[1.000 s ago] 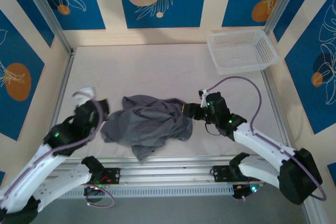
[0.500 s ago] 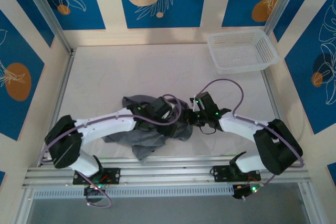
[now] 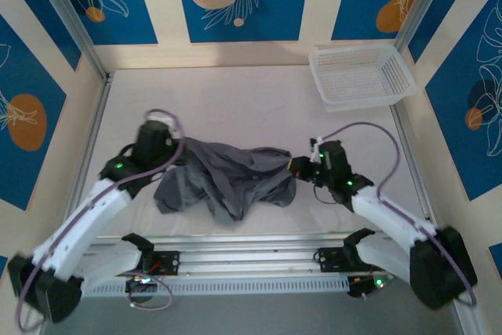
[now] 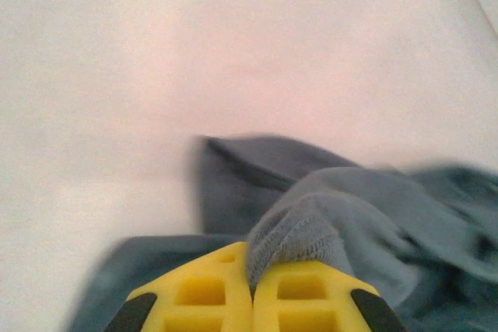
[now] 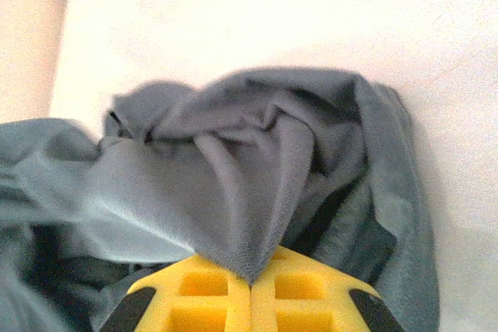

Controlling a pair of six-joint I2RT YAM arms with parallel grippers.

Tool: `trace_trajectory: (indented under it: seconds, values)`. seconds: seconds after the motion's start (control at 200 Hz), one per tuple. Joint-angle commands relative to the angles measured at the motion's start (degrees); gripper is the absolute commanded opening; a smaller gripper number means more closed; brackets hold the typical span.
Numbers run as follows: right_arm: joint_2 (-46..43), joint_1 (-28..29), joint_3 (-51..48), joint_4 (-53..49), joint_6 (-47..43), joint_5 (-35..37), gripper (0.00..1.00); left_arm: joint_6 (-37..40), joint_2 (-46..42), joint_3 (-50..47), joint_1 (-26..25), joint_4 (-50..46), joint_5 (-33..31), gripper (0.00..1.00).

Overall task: Fold the inside-out t-shirt
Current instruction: Turn the T-shirt inside out at the center of the table.

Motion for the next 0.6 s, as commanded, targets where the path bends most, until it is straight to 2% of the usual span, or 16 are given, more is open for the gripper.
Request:
trace_trajectory:
  seconds: [0.0,0.04,0.085,0.145,0.19,0.295,0.38,0.465,0.54,0.595]
  values:
    - [-7.08,-2.77,-2.41,-2.4,-0.41,-3.59,0.0,-6.51,-1.18,-4.69,4.74,-5.93,-4.25,0.07]
    - [-9.15,-3.16,-2.58,-3.6,-0.47,-4.45,0.0,-9.16,-0.62,-5.45,4.98,-6.37,-5.76,0.15]
    - [-11.48,-3.18,-2.65,-4.92,-0.43,-4.71,0.0,-11.93,0.03,-6.37,5.08,-6.25,-6.19,0.3]
    - [-13.83,-3.1,-3.14,-4.79,-0.4,-6.36,0.0,-11.49,0.45,-7.63,5.0,-3.41,-2.52,0.45]
    - [-14.88,-3.1,-3.75,-3.96,-0.23,-7.47,0.0,-10.7,0.44,-7.83,4.82,-1.72,0.47,0.52]
    - [-15.14,-2.67,-4.75,-2.37,0.34,-9.46,0.0,-6.18,0.51,-6.23,0.92,2.07,11.02,0.58]
    - [-13.65,-1.93,-4.87,-1.14,0.32,-9.62,0.0,-2.08,1.91,-5.76,-7.59,7.25,17.91,0.61]
    - [-11.93,-1.24,-4.54,0.28,0.69,-9.95,0.0,2.43,7.42,-4.65,-16.51,9.64,16.51,0.62]
    - [-10.49,-0.26,-3.81,1.15,0.69,-10.02,0.0,4.15,15.43,-1.72,-19.95,7.41,13.88,0.63]
    - [-9.57,0.76,-2.98,1.15,0.29,-9.82,0.0,5.53,20.25,0.22,-21.9,7.28,12.68,0.68]
